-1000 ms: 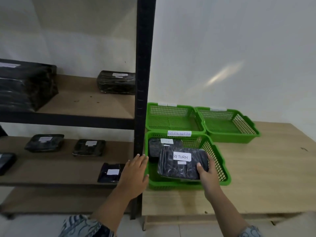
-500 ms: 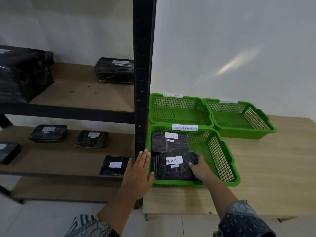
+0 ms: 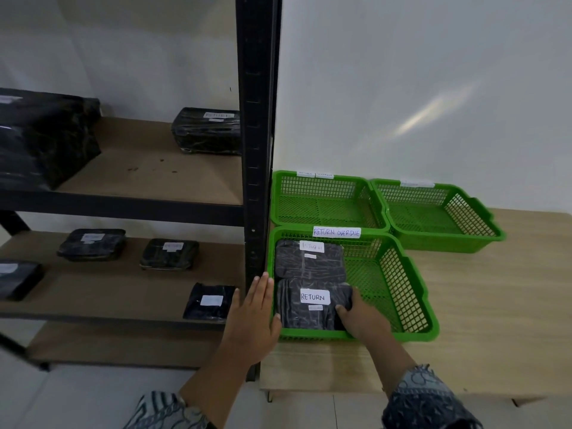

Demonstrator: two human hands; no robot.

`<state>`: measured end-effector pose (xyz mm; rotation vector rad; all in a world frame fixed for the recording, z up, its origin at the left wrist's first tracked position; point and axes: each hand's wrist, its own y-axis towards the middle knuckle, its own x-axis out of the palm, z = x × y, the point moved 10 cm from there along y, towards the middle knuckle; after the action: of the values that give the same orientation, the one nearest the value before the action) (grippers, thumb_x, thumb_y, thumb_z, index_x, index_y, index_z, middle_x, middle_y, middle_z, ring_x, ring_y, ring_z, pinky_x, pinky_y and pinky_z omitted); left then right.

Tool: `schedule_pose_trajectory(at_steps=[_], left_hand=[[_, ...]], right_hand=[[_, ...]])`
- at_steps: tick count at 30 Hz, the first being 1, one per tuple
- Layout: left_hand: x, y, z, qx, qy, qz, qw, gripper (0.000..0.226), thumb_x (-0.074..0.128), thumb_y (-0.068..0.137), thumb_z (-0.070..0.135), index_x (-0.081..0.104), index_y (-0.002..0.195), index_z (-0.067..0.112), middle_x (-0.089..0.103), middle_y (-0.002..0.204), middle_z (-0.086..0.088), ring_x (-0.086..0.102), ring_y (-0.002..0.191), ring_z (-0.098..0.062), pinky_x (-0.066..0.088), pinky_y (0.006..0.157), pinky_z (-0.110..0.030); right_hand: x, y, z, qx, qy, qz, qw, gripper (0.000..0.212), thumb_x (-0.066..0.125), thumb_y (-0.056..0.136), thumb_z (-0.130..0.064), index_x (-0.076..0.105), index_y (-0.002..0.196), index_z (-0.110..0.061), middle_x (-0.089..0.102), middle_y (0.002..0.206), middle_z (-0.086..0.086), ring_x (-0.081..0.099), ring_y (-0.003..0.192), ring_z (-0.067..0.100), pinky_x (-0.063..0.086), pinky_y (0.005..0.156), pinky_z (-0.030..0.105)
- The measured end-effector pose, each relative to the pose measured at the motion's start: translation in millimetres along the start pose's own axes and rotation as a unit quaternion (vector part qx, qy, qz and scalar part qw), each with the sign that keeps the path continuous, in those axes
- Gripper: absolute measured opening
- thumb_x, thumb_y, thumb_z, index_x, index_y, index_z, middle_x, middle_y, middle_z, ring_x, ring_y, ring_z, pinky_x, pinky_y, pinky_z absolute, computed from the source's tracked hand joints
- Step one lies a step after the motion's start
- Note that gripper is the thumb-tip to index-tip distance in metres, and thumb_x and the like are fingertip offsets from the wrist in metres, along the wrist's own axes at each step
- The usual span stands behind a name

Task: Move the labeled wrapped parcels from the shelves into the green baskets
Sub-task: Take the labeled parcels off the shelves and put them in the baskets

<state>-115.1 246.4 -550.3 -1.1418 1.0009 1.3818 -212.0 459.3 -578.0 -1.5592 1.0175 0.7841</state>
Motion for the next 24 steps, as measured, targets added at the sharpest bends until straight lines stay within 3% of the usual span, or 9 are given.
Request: schedule_pose_trajectory(at_steps=[2, 4, 6, 10, 17, 22, 24], left_hand=[[-1, 0, 2, 0.004, -0.006, -0.007, 1.0, 0.073, 0.018, 0.084, 0.046, 0.015, 0.146, 0.007, 0.014, 0.155, -0.008, 0.016, 0.142, -0.024, 0.026, 0.108, -0.054], [1, 0, 4, 0.014, -0.005, -0.025, 1.0, 0.078, 0.002, 0.079, 0.051, -0.005, 0.146, 0.011, -0.011, 0.155, -0.003, -0.006, 0.143, -0.021, 0.01, 0.113, -0.05], [-2, 1, 4, 0.017, 0.003, -0.041, 0.999, 0.075, 0.002, 0.084, 0.051, -0.01, 0.147, 0.012, -0.019, 0.153, -0.001, -0.013, 0.143, -0.019, 0.006, 0.114, -0.049], [-13, 0, 5, 0.048, 0.013, -0.072, 0.996, 0.069, 0.028, 0.098, 0.042, -0.008, 0.148, 0.013, -0.014, 0.156, -0.003, -0.012, 0.143, -0.019, 0.007, 0.115, -0.046], [-52, -20, 6, 0.096, 0.028, -0.055, 0.993, 0.067, 0.031, 0.098, 0.037, -0.006, 0.149, 0.015, -0.009, 0.157, 0.0, -0.012, 0.143, -0.017, 0.002, 0.115, -0.043], [-100, -44, -13, 0.115, 0.055, -0.014, 0.992, 0.068, 0.033, 0.097, 0.038, -0.004, 0.149, 0.014, -0.005, 0.158, -0.001, -0.01, 0.143, -0.017, 0.003, 0.116, -0.043], [-125, -57, -28, 0.118, 0.064, 0.011, 0.991, 0.069, 0.034, 0.096, 0.038, -0.003, 0.149, 0.013, -0.005, 0.158, -0.002, -0.01, 0.143, -0.017, 0.0, 0.115, -0.041]], right_hand=[[1, 0, 0, 0.001, -0.001, -0.001, 1.0, 0.072, 0.032, 0.095, -0.051, -0.001, 0.152, -0.022, 0.056, 0.133, 0.01, 0.056, 0.117, 0.029, 0.044, 0.1, 0.042], [0, -3, -1, -0.005, -0.01, 0.008, 1.0, 0.073, 0.031, 0.095, -0.051, 0.0, 0.152, -0.019, 0.046, 0.142, 0.014, 0.047, 0.127, 0.03, 0.031, 0.111, 0.049], [-11, -12, -9, -0.029, -0.039, 0.057, 0.997, 0.071, 0.031, 0.096, -0.049, 0.004, 0.152, -0.015, 0.038, 0.147, 0.015, 0.039, 0.134, 0.03, 0.017, 0.118, 0.049], [-31, -42, -35, -0.107, -0.061, 0.16, 0.979, 0.061, 0.035, 0.096, -0.044, 0.019, 0.149, -0.016, 0.04, 0.145, 0.009, 0.035, 0.135, 0.026, 0.013, 0.118, 0.048], [-30, -91, -96, -0.206, -0.081, 0.164, 0.961, 0.063, 0.025, 0.096, -0.046, 0.015, 0.151, -0.018, 0.017, 0.159, 0.003, 0.008, 0.148, 0.023, 0.004, 0.119, 0.045], [-40, -135, -153, -0.242, -0.078, 0.178, 0.951, 0.063, 0.027, 0.095, -0.044, 0.014, 0.151, -0.018, 0.012, 0.16, 0.002, 0.003, 0.149, 0.022, 0.003, 0.12, 0.044], [-49, -157, -177, -0.25, -0.074, 0.195, 0.945, 0.071, 0.014, 0.088, -0.05, 0.016, 0.151, -0.017, 0.014, 0.16, 0.003, 0.005, 0.149, 0.022, 0.005, 0.12, 0.043]])
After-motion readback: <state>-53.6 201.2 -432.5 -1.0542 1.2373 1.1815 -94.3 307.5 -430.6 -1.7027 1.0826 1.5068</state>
